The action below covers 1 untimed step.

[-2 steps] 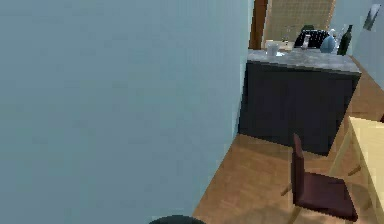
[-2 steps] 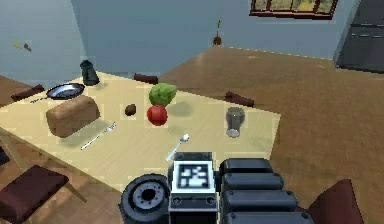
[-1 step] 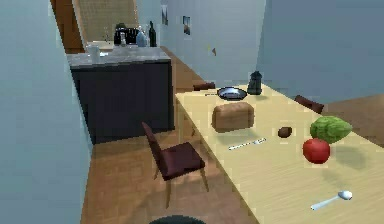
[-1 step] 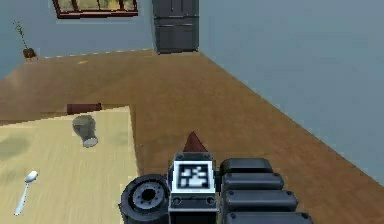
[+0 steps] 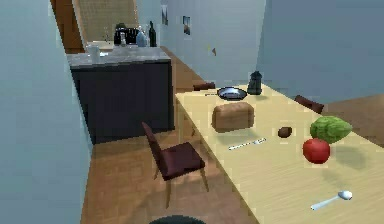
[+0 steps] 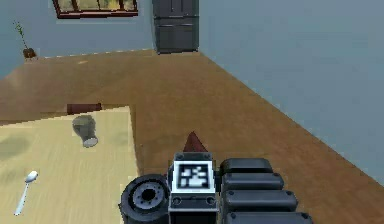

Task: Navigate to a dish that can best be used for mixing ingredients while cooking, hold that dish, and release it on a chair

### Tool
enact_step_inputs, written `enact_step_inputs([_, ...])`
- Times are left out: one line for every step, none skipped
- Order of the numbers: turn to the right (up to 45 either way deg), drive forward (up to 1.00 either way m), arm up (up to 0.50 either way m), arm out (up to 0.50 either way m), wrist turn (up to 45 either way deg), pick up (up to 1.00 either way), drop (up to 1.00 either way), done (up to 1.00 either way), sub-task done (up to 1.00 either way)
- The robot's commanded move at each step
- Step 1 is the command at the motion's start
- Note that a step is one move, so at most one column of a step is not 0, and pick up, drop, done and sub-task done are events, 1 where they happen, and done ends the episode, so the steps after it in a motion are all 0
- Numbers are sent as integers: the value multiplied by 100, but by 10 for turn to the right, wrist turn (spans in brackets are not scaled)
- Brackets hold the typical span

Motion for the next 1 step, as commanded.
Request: enact_step_inputs([-450,0,0,0,0,0,0,0,0])
